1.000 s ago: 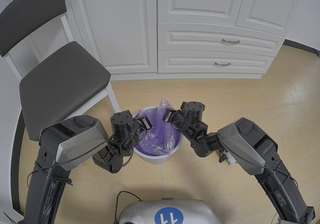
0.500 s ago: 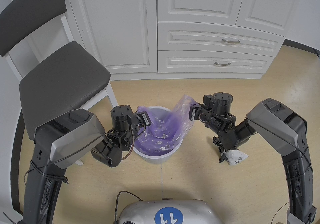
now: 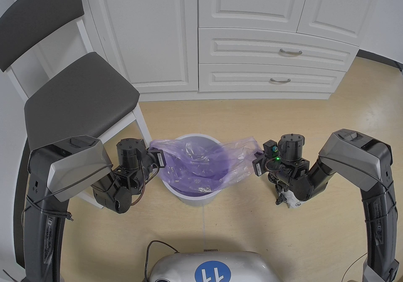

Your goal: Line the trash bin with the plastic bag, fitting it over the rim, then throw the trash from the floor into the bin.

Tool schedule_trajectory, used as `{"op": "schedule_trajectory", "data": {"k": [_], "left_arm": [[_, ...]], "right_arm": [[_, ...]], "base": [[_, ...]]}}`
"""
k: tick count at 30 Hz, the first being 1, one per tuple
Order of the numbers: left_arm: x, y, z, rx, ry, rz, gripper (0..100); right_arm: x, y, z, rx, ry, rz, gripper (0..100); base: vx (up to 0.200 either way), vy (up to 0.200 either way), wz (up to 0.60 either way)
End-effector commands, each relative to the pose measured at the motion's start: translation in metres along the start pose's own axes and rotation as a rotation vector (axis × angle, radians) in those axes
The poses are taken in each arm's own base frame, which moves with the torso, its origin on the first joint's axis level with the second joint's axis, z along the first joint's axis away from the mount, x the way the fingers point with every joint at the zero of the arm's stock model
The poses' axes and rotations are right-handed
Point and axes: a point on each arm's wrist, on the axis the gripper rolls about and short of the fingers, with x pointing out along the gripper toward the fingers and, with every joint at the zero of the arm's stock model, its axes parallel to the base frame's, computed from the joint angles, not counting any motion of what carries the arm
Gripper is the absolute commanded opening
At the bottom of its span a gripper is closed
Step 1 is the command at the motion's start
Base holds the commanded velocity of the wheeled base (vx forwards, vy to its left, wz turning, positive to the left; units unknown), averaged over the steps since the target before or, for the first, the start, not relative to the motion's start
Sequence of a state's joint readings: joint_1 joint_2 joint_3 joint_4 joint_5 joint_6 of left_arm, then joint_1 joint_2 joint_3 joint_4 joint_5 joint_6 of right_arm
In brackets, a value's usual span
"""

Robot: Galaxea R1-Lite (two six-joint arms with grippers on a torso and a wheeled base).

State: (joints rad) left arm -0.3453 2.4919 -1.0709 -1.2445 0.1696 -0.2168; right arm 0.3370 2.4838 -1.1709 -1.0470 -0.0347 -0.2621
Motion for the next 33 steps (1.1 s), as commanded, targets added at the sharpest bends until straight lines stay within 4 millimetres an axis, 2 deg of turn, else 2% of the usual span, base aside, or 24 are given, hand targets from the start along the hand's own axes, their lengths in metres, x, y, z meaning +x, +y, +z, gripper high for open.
{"op": "schedule_trajectory", "data": {"k": [1,5,6,8,10,13,17,26,28,31,33], "left_arm": [[-0.006,0.007,-0.005,0.007,0.035,-0.001,0],[-0.012,0.011,-0.002,0.026,0.045,-0.004,0],[-0.021,0.018,0.002,0.064,0.068,-0.018,0],[-0.031,0.02,0.007,0.082,0.081,-0.039,0],[-0.034,0.02,0.009,0.083,0.085,-0.044,0],[-0.046,0.016,0.017,0.09,0.096,-0.075,0],[-0.047,0.015,0.012,0.095,0.111,-0.085,0],[-0.036,0.018,-0.017,0.106,0.172,-0.079,0],[-0.028,0.021,-0.033,0.107,0.203,-0.072,0],[-0.017,0.022,-0.047,0.107,0.207,-0.065,0],[-0.011,0.023,-0.05,0.103,0.198,-0.059,0]], "right_arm": [[-0.007,-0.001,-0.006,-0.026,0.035,0.004,0],[-0.013,-0.001,-0.008,-0.053,0.054,0.011,0],[-0.02,0.0,-0.011,-0.087,0.075,0.019,0],[-0.029,0.001,-0.01,-0.115,0.088,0.029,0],[-0.031,0.002,-0.009,-0.12,0.091,0.032,0],[-0.049,0.001,-0.002,-0.159,0.098,0.042,0],[-0.058,0.005,0.0,-0.186,0.108,0.056,0],[-0.044,0.021,-0.024,-0.206,0.204,0.117,0],[-0.03,0.034,-0.039,-0.207,0.241,0.132,0],[-0.019,0.036,-0.046,-0.207,0.249,0.11,0],[-0.015,0.037,-0.048,-0.204,0.251,0.099,0]], "base": [[0.0,0.0,0.0],[0.0,0.0,0.0],[0.0,0.0,0.0],[0.0,0.0,0.0],[0.0,0.0,0.0],[0.0,0.0,0.0],[0.0,0.0,0.0],[0.0,0.0,0.0],[0.0,0.0,0.0],[0.0,0.0,0.0],[0.0,0.0,0.0]]}}
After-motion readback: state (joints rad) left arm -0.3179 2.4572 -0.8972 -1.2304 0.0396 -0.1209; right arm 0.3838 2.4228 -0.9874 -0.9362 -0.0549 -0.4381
